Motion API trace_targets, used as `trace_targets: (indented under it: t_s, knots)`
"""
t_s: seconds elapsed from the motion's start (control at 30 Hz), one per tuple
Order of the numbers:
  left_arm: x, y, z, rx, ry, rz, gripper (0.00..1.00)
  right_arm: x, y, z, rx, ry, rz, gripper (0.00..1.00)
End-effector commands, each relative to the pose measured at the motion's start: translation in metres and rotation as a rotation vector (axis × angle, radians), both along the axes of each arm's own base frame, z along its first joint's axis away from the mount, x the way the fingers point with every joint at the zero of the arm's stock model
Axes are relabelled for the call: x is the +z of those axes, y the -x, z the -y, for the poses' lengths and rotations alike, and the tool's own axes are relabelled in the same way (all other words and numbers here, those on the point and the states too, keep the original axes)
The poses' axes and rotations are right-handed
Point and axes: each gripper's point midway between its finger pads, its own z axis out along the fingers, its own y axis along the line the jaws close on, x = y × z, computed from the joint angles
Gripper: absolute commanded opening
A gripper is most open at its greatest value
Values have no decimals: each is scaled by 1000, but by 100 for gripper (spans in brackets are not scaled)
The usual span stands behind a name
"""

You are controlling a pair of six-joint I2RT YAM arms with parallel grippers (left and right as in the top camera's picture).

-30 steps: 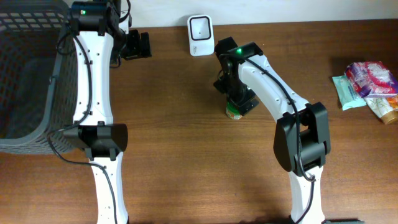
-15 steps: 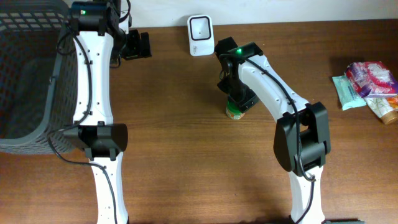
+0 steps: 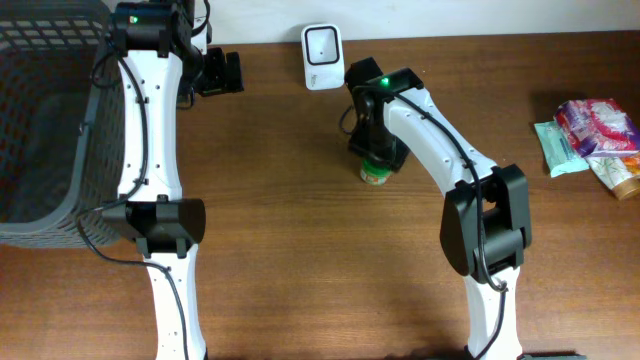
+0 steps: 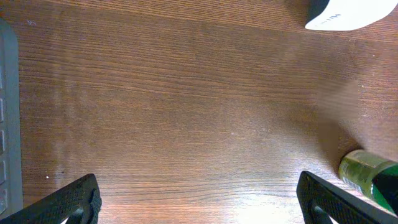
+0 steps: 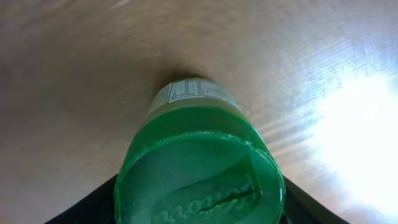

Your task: Scan the item barcode

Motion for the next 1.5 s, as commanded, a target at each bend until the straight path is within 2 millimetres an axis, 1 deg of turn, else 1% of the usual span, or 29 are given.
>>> trace_targets:
  t_s: [0.0, 0.07, 0.1, 0.13, 0.23, 0.37, 0.43, 0.53, 0.63, 0.67, 0.73, 0.77, 0.83, 0.87, 0.9, 0.93, 0.97, 1.03, 1.1, 1.13, 1.17, 1.27, 1.33, 1.37, 1.43, 1.47]
  knots:
    - [3, 1, 2, -3, -3, 6, 99, 3, -8, -2, 388, 22, 8, 64]
    - [3, 1, 2, -3, -2, 7, 99, 3, -6, -1, 460, 29, -3, 68]
    - [3, 1, 2, -3, -3, 7, 99, 3, -6, -1, 461, 30, -3, 79]
    - [3, 1, 2, -3, -2, 7, 99, 3, -6, -1, 460, 29, -2, 99]
    - [3, 1, 2, -3, -3, 6, 99, 3, -7, -2, 369, 18, 2, 99]
    - [3, 1, 2, -3, -2, 6, 99, 2, -8, -1, 152, 6, 14, 98]
    - [3, 1, 2, -3, -3, 6, 99, 0, -8, 5, 61, 33, 22, 99]
    - [3, 1, 2, -3, -2, 6, 99, -13, -10, 3, 57, 22, 31, 99]
    - [3, 1, 2, -3, -3, 6, 99, -14, -11, 3, 57, 23, 37, 99]
    - [3, 1, 2, -3, -2, 7, 99, -14, -12, 6, 56, 42, 43, 99]
    - [3, 1, 2, -3, -2, 6, 99, -17, -13, 8, 55, 48, 46, 91]
    - [3, 1, 2, -3, -2, 7, 99, -20, -13, 10, 52, 53, 45, 92]
    - [3, 1, 2, -3, -2, 7, 99, -30, -9, 22, 29, 58, 23, 92]
    - [3, 1, 2, -3, -2, 7, 99, -32, -8, 19, 39, 11, 6, 92]
    - [3, 1, 2, -3, -2, 7, 99, -32, -10, 14, 85, -27, 7, 90]
    - [3, 1, 2, -3, -2, 6, 99, -32, -10, 13, 85, -30, 7, 89]
    - [3, 1, 2, -3, -2, 6, 99, -32, -10, 12, 85, -35, 7, 85]
    - [3, 1, 2, -3, -3, 7, 99, -31, -8, 3, 89, -89, -7, 75]
    - [3, 1, 2, -3, -2, 6, 99, -31, -5, -8, 84, -153, -23, 74]
    - [3, 1, 2, -3, -2, 6, 99, -30, -3, -11, 86, -173, -30, 79]
    - [3, 1, 2, -3, -2, 6, 99, -30, -3, -12, 86, -179, -33, 84]
    - [3, 1, 2, -3, -2, 7, 99, -30, 2, -11, 84, -174, -51, 88]
    - [3, 1, 2, -3, -2, 7, 99, -31, 2, -9, 84, -168, -53, 88]
    - [3, 1, 2, -3, -2, 6, 99, -31, 2, -9, 84, -162, -50, 84]
    - [3, 1, 2, -3, -2, 7, 99, -31, 2, -9, 84, -162, -51, 71]
    - [3, 1, 2, -3, -2, 7, 99, -30, 2, -9, 84, -161, -51, 71]
